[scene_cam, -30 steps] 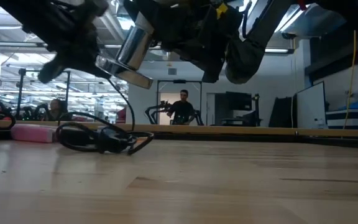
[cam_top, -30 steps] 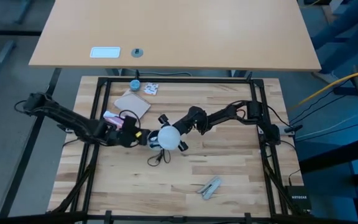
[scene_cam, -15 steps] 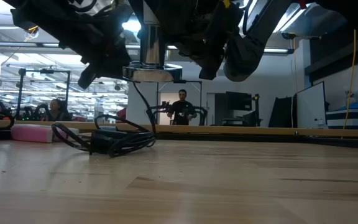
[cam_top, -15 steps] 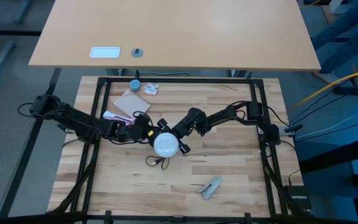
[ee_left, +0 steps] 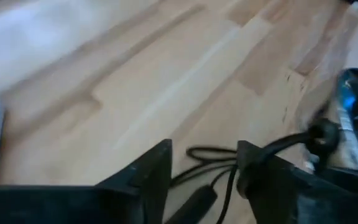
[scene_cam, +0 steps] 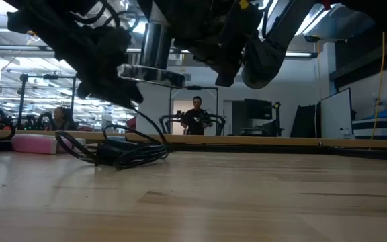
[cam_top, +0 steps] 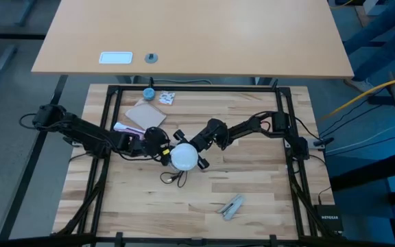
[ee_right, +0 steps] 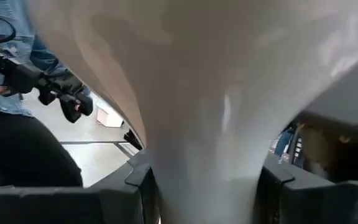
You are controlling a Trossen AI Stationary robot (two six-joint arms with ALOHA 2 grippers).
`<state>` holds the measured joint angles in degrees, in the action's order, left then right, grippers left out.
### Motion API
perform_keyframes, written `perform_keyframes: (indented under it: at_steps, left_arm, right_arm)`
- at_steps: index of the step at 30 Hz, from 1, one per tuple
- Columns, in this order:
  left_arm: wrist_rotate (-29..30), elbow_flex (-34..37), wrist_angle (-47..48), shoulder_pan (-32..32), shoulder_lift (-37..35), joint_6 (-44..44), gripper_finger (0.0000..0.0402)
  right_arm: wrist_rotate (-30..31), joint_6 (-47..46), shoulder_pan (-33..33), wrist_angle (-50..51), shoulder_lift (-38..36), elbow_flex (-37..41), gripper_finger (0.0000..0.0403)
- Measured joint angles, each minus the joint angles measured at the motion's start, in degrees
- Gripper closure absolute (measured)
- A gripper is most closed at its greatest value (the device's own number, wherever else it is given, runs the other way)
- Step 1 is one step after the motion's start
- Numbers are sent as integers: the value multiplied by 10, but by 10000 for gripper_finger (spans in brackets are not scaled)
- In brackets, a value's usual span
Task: Screw lightbulb
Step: Remove the lightbulb from the lamp
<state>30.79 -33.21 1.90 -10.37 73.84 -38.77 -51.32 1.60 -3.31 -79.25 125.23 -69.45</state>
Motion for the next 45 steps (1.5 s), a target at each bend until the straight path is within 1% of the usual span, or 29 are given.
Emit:
perform_keyframes:
  at_steps: [2, 4, 7, 10, 12, 13, 16, 22, 25, 31, 35, 40, 45]
  left_arm:
    - [-10, 0, 23, -1, -2, -40, 218]
    - [-30, 0, 50, -1, -6, -90, 212]
    - [-88, 0, 90, -1, -16, -133, 210]
    - [-163, 0, 122, -1, -23, -151, 210]
    - [-203, 0, 133, -4, -26, -161, 210]
    - [-214, 0, 136, -6, -26, -164, 210]
    - [-221, 0, 134, -20, -26, -162, 210]
    - [-223, 0, 108, -51, -26, -118, 210]
    - [-216, 0, 78, -71, -26, -129, 210]
    - [-159, 0, 18, -117, -26, -137, 210]
    - [-121, 0, 17, -150, -26, -165, 210]
    - [-51, 0, 17, -197, -26, -181, 210]
    - [-11, 0, 12, -236, -26, -185, 210]
  right_arm:
    - [10, 1, 0, 0, 0, 0, 237]
    - [19, 1, 0, 0, 0, 0, 237]
    - [32, 2, -1, 0, 0, 0, 237]
    - [39, 2, 0, 0, 0, 0, 237]
    - [39, 2, 0, -1, 0, 0, 237]
    - [39, 2, 0, -1, 0, 0, 237]
    - [40, 3, 0, -1, 0, 0, 237]
    - [46, 5, -1, -5, 0, 0, 237]
    - [59, 14, -1, -5, 0, 0, 237]
    - [92, 29, -1, -6, 0, 0, 237]
    - [105, 29, -1, -17, 0, 0, 237]
    - [124, 29, -1, -36, 0, 0, 237]
    - [124, 29, -1, -36, 0, 0, 237]
